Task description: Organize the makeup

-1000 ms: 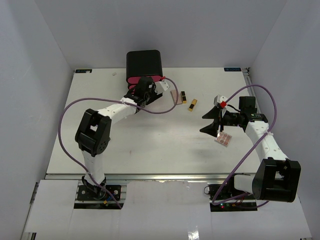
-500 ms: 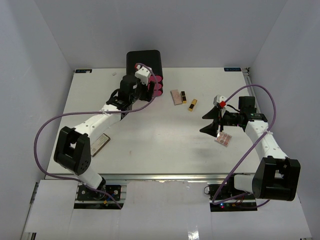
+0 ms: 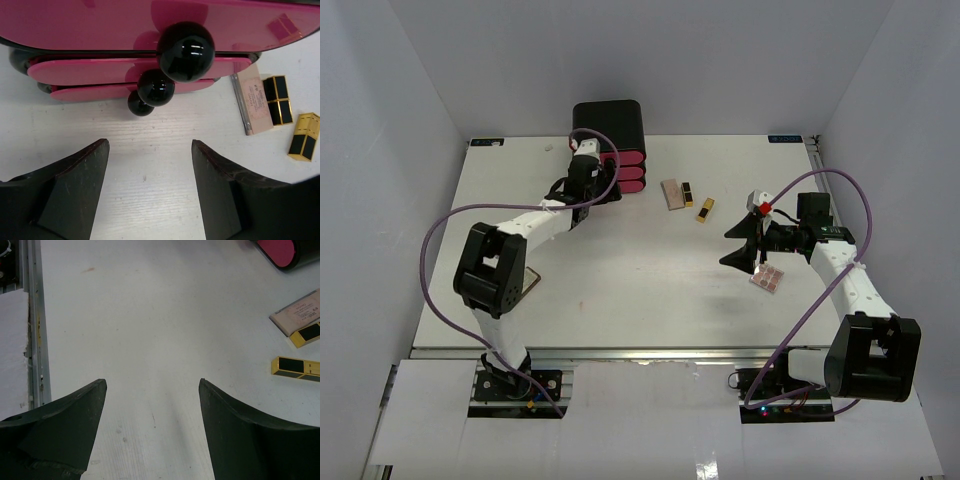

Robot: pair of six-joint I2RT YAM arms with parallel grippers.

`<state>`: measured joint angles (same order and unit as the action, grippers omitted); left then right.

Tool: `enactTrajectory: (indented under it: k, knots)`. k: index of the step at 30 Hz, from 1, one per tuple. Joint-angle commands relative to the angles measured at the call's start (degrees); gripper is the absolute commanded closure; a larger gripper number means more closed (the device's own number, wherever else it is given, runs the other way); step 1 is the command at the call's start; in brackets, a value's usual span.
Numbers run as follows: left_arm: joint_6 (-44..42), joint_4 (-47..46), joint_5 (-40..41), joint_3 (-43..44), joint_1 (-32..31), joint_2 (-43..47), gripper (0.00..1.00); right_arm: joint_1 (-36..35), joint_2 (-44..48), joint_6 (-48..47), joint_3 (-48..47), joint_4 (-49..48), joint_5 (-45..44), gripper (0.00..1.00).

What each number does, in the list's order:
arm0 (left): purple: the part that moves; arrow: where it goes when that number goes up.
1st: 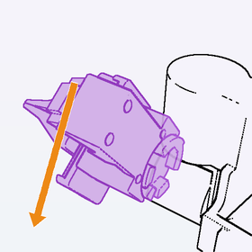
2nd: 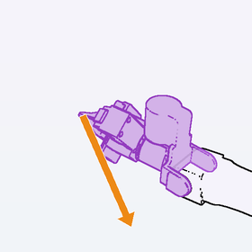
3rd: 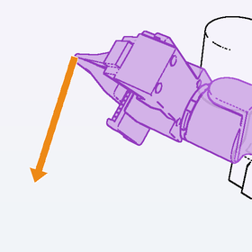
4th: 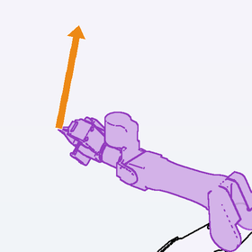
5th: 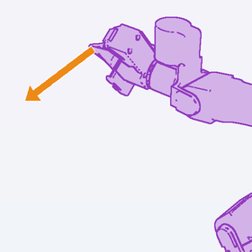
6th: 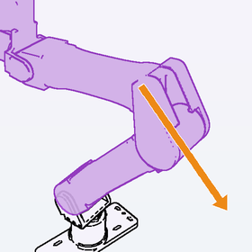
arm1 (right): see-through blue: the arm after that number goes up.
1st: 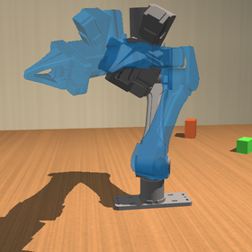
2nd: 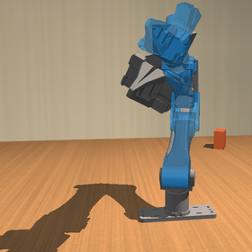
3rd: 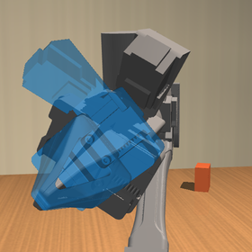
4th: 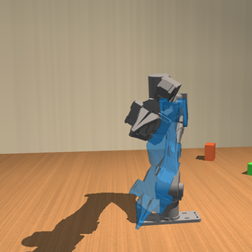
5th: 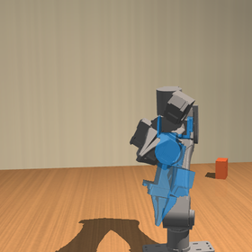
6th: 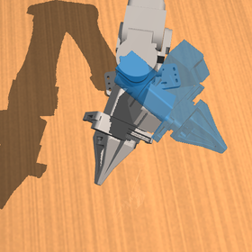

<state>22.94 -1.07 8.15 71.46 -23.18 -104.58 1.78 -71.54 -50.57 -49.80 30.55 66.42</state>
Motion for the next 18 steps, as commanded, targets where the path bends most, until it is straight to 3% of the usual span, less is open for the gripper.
enactTrajectory:
  k: [1,18]
  knots:
    - [2.19,-2.03,2.01,4.60,0.05,-2.61,0.23,-0.20,-0.35,-0.58,0.14,0.21,0.46,0.19]
    - [3.11,-7.64,1.79,8.82,0.94,-8.67,0.29,-0.20,-0.88,-0.76,0.14,0.21,0.22,0.19]
